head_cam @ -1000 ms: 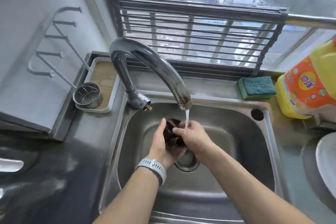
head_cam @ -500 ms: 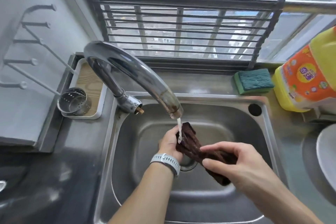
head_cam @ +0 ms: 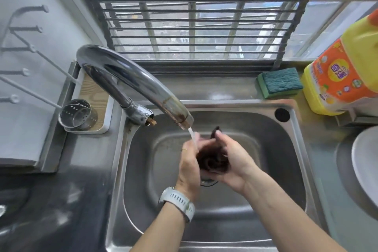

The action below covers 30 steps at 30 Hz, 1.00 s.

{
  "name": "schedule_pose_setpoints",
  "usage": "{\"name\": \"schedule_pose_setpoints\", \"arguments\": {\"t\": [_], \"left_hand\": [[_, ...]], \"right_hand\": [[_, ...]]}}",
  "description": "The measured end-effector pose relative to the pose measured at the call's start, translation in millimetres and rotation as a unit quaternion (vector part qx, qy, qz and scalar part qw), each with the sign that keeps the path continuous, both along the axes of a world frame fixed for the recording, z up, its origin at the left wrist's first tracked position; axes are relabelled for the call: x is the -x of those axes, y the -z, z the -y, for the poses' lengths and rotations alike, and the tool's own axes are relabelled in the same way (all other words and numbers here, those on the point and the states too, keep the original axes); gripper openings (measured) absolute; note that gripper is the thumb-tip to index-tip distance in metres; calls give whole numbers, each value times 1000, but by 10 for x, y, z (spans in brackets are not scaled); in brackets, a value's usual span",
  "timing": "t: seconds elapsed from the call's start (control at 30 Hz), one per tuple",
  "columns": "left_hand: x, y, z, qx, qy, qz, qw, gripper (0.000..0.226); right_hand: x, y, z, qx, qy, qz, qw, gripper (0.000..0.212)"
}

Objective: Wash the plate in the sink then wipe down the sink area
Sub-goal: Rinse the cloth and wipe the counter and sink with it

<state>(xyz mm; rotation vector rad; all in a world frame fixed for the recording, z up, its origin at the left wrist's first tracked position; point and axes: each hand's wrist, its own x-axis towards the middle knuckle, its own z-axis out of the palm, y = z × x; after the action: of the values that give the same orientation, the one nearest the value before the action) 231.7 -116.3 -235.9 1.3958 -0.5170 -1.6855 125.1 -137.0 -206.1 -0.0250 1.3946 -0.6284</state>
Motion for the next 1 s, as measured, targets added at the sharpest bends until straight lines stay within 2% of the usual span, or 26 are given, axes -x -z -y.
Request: {"name": "schedule_pose_setpoints", "arguments": {"t": [0.03,0.1,0.17,0.2,0.27,0.33,0.4,0.47,0.53,0.6,0.67,0.73,0.77,0.87,0.93,1.0], "left_hand": [[-20,-18,-67,42,50,43,997,45],[-136,-37,-149,107,109,119,981,35],[-316,-17,-170,161,113,163,967,38],[-406,-54,-160,190,119,214,951,42],[-558,-17,-131,243,193,369,876,67],[-625,71,-68,262,289,444,807,98],[-629,147,-15,259,320,458,788,108],[-624,191,41,245,312,465,792,94],[-628,213,87,231,303,510,771,62],[-649,204,107,243,307,583,712,32],[-692,177,128,277,304,640,649,25],[-720,133,162,349,291,660,598,26],[-734,110,187,389,285,666,569,23],[-802,31,285,480,281,666,496,10],[-874,-12,348,503,287,665,472,18],[-961,-70,407,499,288,673,464,27]], "right_hand": [[-78,37,46,-2,-8,10,1000,50],[-189,117,96,-4,3,11,1000,41],[-217,158,106,6,23,-22,999,27],[-205,162,104,15,27,-31,999,24],[-161,164,111,34,18,-29,999,25],[-144,153,135,42,-16,-41,998,22],[-149,174,160,53,-88,-67,992,17],[-162,189,175,77,-161,-77,981,15],[-133,240,189,100,-181,-67,976,15],[-43,281,219,100,-190,-21,976,30],[67,318,252,74,-231,67,968,45],[165,401,290,36,-288,181,940,64],[184,440,325,31,-324,248,912,66],[124,512,490,70,-455,387,799,58],[17,601,611,84,-515,419,743,63],[-153,654,713,78,-551,419,717,69]]}}
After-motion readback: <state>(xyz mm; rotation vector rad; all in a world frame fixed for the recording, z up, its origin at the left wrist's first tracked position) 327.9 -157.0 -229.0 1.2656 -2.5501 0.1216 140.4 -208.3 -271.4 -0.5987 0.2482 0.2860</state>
